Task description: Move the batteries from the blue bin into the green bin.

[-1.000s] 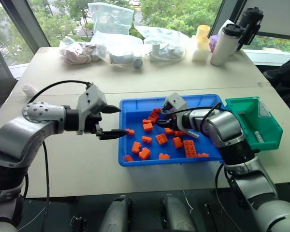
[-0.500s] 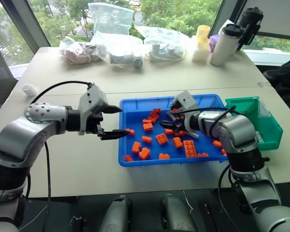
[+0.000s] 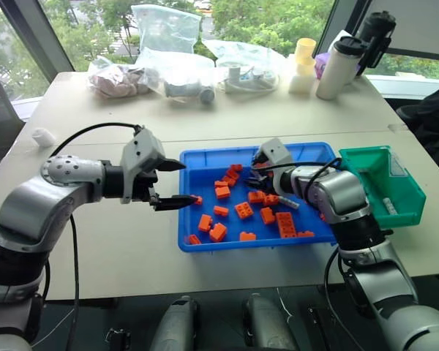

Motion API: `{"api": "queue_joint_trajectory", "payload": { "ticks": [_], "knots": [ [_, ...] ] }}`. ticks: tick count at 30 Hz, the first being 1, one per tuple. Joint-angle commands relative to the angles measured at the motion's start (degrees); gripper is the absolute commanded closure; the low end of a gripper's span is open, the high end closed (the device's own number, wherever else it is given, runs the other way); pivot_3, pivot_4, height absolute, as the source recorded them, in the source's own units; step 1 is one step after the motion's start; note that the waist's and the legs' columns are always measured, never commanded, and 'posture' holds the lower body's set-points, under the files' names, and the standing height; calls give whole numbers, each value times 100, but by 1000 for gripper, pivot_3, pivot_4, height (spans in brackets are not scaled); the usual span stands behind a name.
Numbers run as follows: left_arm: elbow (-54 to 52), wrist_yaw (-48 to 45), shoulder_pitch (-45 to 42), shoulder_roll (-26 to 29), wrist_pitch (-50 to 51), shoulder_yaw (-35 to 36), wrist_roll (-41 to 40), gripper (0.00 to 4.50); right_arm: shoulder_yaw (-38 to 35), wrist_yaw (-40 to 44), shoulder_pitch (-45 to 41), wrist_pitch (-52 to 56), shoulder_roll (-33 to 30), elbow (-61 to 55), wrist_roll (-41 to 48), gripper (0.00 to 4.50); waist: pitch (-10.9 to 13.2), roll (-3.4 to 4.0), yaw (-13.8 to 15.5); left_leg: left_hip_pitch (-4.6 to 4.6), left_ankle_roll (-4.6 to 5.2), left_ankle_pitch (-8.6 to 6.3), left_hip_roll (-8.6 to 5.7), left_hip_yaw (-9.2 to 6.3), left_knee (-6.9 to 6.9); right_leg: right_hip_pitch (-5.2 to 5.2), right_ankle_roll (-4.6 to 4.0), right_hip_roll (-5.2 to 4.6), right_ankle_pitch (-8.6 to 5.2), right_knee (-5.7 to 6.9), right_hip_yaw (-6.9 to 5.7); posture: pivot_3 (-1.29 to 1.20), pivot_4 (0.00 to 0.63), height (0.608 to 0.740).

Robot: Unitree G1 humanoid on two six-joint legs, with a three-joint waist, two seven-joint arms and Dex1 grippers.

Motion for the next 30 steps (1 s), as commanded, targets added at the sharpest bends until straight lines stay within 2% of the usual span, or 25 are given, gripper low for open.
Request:
{"api": "queue_joint_trajectory", "payload": {
  "ticks": [1,2,5,8,14,18,23,30],
  "knots": [
    [-153,22,-21,66,-2,114,-28,0,86,85,-28,47,17,-11,-46,4139,0,0,3,0,0,0,0,-1,0,0,0,0,0,0,0,0,150,740],
    [-155,21,-22,66,2,114,-30,0,89,88,-30,50,-1,-57,-66,4482,0,0,2,0,0,0,0,-1,0,0,0,0,0,0,0,0,150,740],
    [-188,17,-21,70,33,126,-59,0,-53,88,-26,168,-113,-393,-52,4466,0,0,4,0,0,0,0,-1,0,0,0,0,0,0,0,0,150,740],
    [-163,10,-71,7,15,97,-72,0,-554,153,20,287,-331,-1043,150,4466,1,1,26,-1,0,0,0,-1,0,-1,0,-1,0,0,0,0,150,740],
    [91,46,-518,-534,-65,89,-285,0,-2466,175,-92,877,-465,-1869,1007,4466,0,-1,58,-4,0,0,-2,-4,1,3,0,-3,0,-2,-3,0,150,740],
    [396,68,-1029,-1221,-237,-209,-274,0,-3444,96,86,892,-1463,-1756,891,4466,1,0,112,-4,0,0,-9,-3,1,4,0,-8,0,-4,-3,0,150,740],
    [712,-102,-1385,-1717,-458,-565,-135,0,-3817,83,908,727,-2447,-1416,637,4466,-1,-3,67,-4,1,-1,-5,2,-1,5,0,-5,0,-7,0,0,150,740],
    [1058,-319,-1502,-1875,-875,-980,284,0,-4056,-133,1328,689,-2466,-1131,623,4466,-5,11,-27,13,2,0,5,19,-6,4,0,11,0,5,27,0,150,740]
  ]
}}
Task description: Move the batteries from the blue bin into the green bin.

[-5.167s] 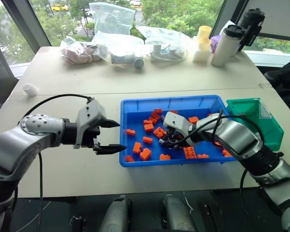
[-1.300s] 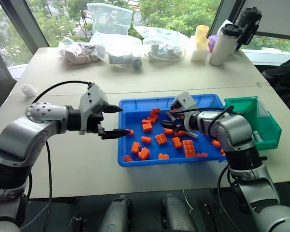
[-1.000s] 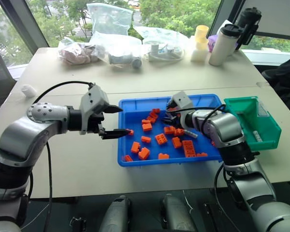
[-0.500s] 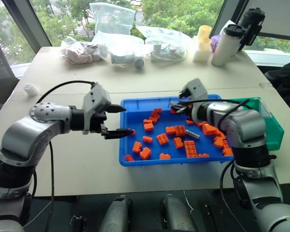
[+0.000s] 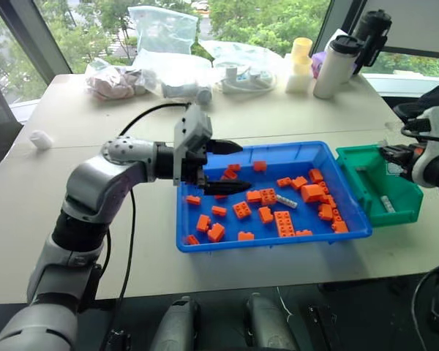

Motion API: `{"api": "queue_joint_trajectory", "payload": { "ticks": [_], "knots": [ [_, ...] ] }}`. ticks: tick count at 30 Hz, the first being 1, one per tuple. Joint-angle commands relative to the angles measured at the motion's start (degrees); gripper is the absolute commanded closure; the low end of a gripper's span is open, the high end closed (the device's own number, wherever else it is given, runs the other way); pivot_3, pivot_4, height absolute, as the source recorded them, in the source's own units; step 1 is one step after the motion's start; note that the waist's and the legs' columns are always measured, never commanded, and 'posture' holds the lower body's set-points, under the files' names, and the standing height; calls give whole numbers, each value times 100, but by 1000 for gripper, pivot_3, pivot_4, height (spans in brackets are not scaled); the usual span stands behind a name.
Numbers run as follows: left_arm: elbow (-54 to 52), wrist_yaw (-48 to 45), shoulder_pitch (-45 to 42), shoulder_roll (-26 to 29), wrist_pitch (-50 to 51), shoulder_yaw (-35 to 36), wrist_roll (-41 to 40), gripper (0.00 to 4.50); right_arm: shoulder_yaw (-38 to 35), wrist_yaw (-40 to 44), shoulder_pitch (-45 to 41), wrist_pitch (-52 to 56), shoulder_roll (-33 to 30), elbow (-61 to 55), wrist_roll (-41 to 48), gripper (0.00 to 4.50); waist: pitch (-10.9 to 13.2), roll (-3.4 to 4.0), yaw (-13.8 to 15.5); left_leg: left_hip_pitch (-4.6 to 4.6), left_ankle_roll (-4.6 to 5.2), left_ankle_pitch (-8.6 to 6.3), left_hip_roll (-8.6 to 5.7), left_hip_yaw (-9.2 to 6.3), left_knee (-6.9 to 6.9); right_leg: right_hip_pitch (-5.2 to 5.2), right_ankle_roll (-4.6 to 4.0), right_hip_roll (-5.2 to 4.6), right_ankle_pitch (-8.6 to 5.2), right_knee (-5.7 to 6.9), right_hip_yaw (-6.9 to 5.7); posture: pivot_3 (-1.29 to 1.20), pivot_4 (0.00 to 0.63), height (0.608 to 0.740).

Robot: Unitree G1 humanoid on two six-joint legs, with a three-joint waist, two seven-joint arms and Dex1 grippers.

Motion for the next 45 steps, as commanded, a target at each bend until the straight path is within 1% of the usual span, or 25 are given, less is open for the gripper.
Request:
{"api": "queue_joint_trajectory", "payload": {
  "ticks": [1,6,7,8,9,11,12,13,14,15,16,19,21,23,27,28,32,36,41,45],
  "knots": [
    [33,-99,-74,8,-198,-16,130,0,-174,-58,-4,-71,-2,-89,61,4466,0,0,18,-1,0,0,-1,0,1,0,0,-1,0,0,2,0,150,740],
    [53,-121,-35,97,-211,53,206,0,-103,-112,70,-188,-21,35,25,4466,0,0,77,-4,0,0,-3,0,4,0,0,-3,0,-1,3,0,150,740],
    [36,-120,-18,122,-197,70,209,0,-52,-141,92,-289,-35,89,-31,3964,0,0,84,-5,0,0,-4,0,5,0,0,-4,0,-2,3,0,150,740],
    [17,-115,-3,144,-188,82,214,0,16,-152,125,-389,-63,135,-83,3351,0,0,86,-6,0,0,-6,-1,7,0,0,-6,0,-2,3,0,150,740],
    [1,-111,9,163,-180,92,219,0,83,-156,160,-472,-90,167,-125,3009,0,0,85,-7,0,0,-7,-1,7,0,0,-7,0,-3,3,0,150,740],
    [-18,-106,20,186,-169,105,221,0,160,-153,202,-560,-119,200,-158,1864,0,0,81,-7,0,0,-7,0,7,0,0,-7,0,-3,3,0,150,740],
    [-31,-103,24,210,-155,125,215,0,184,-167,216,-584,-112,210,-169,1447,0,0,77,-7,0,0,-6,-1,7,0,0,-6,0,-3,3,0,150,740],
    [-39,-104,35,247,-148,151,214,0,221,-171,235,-610,-110,197,-177,918,0,0,76,-6,0,0,-6,-1,7,0,0,-5,0,-3,3,0,150,740],
    [-44,-105,44,273,-144,169,213,0,248,-173,248,-630,-109,189,-183,305,0,0,74,-6,0,0,-6,-1,7,0,0,-5,0,-3,3,0,150,740],
    [-45,-110,48,301,-141,184,211,0,273,-178,238,-643,-124,176,-192,21,0,0,67,-6,0,0,-6,-1,7,0,0,-5,0,-3,3,0,150,740],
    [-44,-120,52,330,-140,198,206,0,284,-166,192,-684,-150,167,-188,21,0,0,61,-6,0,0,-6,-1,7,0,0,-5,0,-3,3,0,150,740],
    [-88,-198,113,476,-94,238,169,0,228,284,-39,-824,-177,-150,230,21,0,0,55,-6,0,0,-4,-1,6,-1,0,-2,0,-2,3,0,150,740],
    [-188,-285,180,595,-37,250,117,0,363,891,117,-744,-308,-589,660,21,1,1,56,-6,0,0,-4,-1,5,-1,0,-2,0,-3,3,0,150,740],
    [-299,-365,252,710,18,231,90,0,512,1278,344,-688,-456,-891,904,21,1,-1,64,-6,0,0,-2,-5,3,-1,1,-1,0,-4,2,0,150,740],
    [-622,-611,478,1084,102,100,147,0,1109,1887,887,-728,-852,-1493,1136,21,2,-5,87,-8,1,-1,-4,-10,6,8,1,-5,0,-12,-5,0,150,740],
    [-666,-637,507,1131,104,84,157,0,1184,1935,941,-752,-900,-1552,1158,21,2,-5,83,-8,1,-1,-5,-9,7,8,1,-6,0,-12,-4,0,150,740],
    [-729,-526,552,1115,153,124,142,0,1558,2035,875,-791,-756,-1756,1367,21,2,-6,80,-7,1,-1,-5,-9,10,8,1,-6,0,-10,-4,0,150,740],
    [-862,-473,668,1168,179,68,218,0,2297,2022,701,-1109,-543,-1470,1097,21,2,-8,68,-6,1,-1,-4,-9,9,8,1,-5,0,-10,-5,0,150,740],
    [-842,-457,714,1341,27,-162,604,0,2779,2193,532,-1462,-528,-1069,841,21,2,-8,75,-7,1,-1,-5,-8,9,7,1,-6,-1,-10,-5,0,150,740],
    [-862,-426,713,1261,69,-119,603,0,3189,2186,302,-1620,-355,-684,580,21,3,-9,77,-7,1,-1,-5,-9,9,7,1,-5,-1,-9,-5,0,150,740]
  ]
}}
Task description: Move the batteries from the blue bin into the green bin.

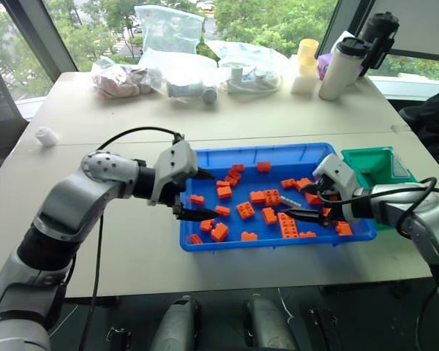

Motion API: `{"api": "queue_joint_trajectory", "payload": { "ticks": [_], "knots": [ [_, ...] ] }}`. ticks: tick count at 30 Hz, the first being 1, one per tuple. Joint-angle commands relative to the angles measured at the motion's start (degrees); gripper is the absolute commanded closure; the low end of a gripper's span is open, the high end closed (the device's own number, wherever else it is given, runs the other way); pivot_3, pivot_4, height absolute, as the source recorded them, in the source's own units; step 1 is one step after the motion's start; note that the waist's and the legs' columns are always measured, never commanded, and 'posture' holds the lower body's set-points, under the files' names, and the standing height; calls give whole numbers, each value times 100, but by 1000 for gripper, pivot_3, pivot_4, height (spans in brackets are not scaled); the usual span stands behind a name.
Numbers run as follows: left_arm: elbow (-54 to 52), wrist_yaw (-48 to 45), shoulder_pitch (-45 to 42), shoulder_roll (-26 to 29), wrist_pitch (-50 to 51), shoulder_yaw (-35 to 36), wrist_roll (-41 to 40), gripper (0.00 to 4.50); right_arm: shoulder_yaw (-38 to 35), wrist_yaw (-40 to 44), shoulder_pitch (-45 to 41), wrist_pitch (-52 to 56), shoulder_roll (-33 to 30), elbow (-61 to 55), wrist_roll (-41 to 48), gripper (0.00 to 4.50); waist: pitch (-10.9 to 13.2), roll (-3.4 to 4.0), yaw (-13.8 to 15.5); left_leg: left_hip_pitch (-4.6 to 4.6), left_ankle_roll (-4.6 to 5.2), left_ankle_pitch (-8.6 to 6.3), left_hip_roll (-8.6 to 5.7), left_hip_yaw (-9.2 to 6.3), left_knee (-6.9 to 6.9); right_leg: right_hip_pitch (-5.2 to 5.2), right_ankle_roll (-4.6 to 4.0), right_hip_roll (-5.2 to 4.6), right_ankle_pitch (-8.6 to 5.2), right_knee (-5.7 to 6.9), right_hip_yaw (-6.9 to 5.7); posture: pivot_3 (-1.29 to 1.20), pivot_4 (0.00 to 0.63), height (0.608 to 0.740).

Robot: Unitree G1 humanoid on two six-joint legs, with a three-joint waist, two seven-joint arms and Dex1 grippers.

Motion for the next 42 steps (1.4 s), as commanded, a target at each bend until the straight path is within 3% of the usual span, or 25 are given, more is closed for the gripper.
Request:
{"api": "queue_joint_trajectory", "payload": {
  "ticks": [1,4,10,12,17,22,26,31,39,42],
  "knots": [
    [-140,31,-44,-37,-59,23,11,0,195,-4,-185,-140,116,182,-208,21,0,0,4,0,0,0,0,-1,0,0,0,0,0,0,0,0,150,740],
    [-154,41,-49,-47,-32,37,17,0,359,-96,-332,-95,300,455,-351,763,0,0,1,-1,0,0,0,-1,0,0,0,0,0,0,-1,0,150,740],
    [-156,77,-55,-27,9,89,17,0,561,-100,-370,-81,395,583,-586,3809,0,0,1,-1,0,0,0,-1,0,-2,0,-1,0,1,-2,0,150,740],
    [-147,74,-64,-22,7,91,19,0,516,-66,-382,-94,394,551,-593,4488,0,0,4,-1,0,0,1,-1,0,-2,0,-1,0,1,-2,0,150,740],
    [-122,72,-111,-31,13,90,20,0,-17,-92,-542,-133,458,485,-388,4481,0,0,1,-1,0,0,0,-1,0,-2,0,0,0,1,-2,0,150,740],
    [-29,189,-212,-179,84,330,-156,0,-1396,-284,-837,259,283,499,117,4481,1,1,20,-2,0,0,0,0,0,-3,0,-1,0,2,-1,0,150,740],
    [218,376,-287,-465,-81,477,-186,0,-2387,-835,-804,92,35,936,-126,4481,0,-1,38,-4,0,0,-2,-2,0,-1,0,-5,0,0,-3,0,150,740],
    [341,349,-371,-690,-39,576,-387,0,-2683,-855,-258,-193,-366,1421,-379,4481,0,-1,14,-3,0,0,-2,0,0,0,0,-5,0,0,-2,0,150,740],
    [416,429,-418,-769,-60,572,-363,0,-2520,-1082,-4,-511,-443,2079,-774,4481,-2,4,-21,4,0,0,2,7,-2,-2,0,1,0,7,5,0,150,740],
    [385,488,-395,-757,-37,592,-371,0,-2455,-1054,1,-610,-419,2121,-804,3005,-2,4,-2,3,-1,0,0,7,-1,-2,0,-1,0,7,6,0,150,740]
  ]
}}
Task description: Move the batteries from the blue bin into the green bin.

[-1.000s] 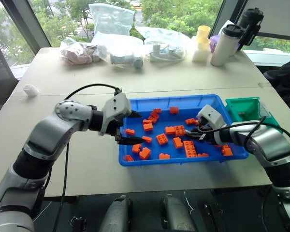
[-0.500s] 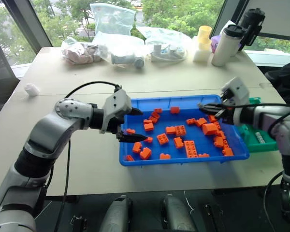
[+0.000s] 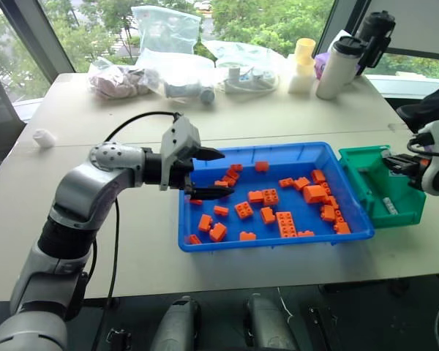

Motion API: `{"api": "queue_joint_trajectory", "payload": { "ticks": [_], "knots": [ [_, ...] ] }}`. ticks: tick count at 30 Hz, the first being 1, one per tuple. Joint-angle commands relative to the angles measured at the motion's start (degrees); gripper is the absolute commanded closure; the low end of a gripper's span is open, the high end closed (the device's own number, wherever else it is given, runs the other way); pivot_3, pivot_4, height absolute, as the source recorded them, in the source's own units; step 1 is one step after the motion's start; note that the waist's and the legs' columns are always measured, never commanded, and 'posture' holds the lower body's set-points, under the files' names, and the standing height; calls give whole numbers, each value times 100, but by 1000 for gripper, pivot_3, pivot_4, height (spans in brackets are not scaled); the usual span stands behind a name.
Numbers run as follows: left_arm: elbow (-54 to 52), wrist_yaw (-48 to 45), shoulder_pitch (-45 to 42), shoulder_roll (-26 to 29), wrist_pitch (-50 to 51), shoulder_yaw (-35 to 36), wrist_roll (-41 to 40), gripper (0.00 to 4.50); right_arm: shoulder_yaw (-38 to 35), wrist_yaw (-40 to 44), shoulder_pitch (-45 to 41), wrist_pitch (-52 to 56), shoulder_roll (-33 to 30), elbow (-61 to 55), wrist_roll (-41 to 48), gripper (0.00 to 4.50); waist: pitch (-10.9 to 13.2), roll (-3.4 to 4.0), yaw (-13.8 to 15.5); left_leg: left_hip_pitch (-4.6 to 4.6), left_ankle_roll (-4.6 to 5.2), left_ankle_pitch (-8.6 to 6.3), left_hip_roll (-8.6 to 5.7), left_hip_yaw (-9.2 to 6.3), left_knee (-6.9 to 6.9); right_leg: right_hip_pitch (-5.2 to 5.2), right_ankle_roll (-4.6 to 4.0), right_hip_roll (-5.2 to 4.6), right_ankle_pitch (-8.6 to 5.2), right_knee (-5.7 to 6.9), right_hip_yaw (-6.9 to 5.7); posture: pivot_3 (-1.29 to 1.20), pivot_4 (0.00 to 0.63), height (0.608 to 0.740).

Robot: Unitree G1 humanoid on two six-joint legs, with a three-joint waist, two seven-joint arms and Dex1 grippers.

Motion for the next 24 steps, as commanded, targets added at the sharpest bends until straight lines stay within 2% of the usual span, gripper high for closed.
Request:
{"api": "queue_joint_trajectory", "payload": {
  "ticks": [1,6,10,14,18,24],
  "knots": [
    [-122,73,-43,27,-37,222,-67,0,-28,-4,-64,-195,-99,-39,-73,2497,0,0,7,0,0,0,0,0,0,0,0,0,0,0,0,0,150,740],
    [-129,90,-25,98,-36,253,-33,0,70,-106,-255,-393,-177,229,-225,68,0,0,4,0,0,0,-1,0,0,0,0,0,0,0,0,0,150,740],
    [-69,162,-18,161,-6,438,-86,0,-38,-12,-392,-690,-137,135,-141,68,0,0,3,0,0,0,0,-1,0,0,0,1,0,-1,0,0,150,740],
    [-203,75,234,494,267,827,-369,0,-548,395,-309,-1116,213,-631,535,68,0,1,-40,1,0,0,2,-1,-2,0,0,3,0,-1,0,0,150,740],
    [-651,159,887,980,693,1434,-766,0,-940,1359,590,-412,5,-1639,1442,68,0,0,2,1,0,0,10,-7,-8,-2,0,9,0,-1,-1,0,150,740],
    [-1168,604,1816,1303,1327,2409,-1349,0,-1717,1890,1587,324,-140,-2321,2335,68,2,-3,57,2,2,-1,0,-9,6,20,1,-9,0,-9,-6,0,150,740]
  ]
}}
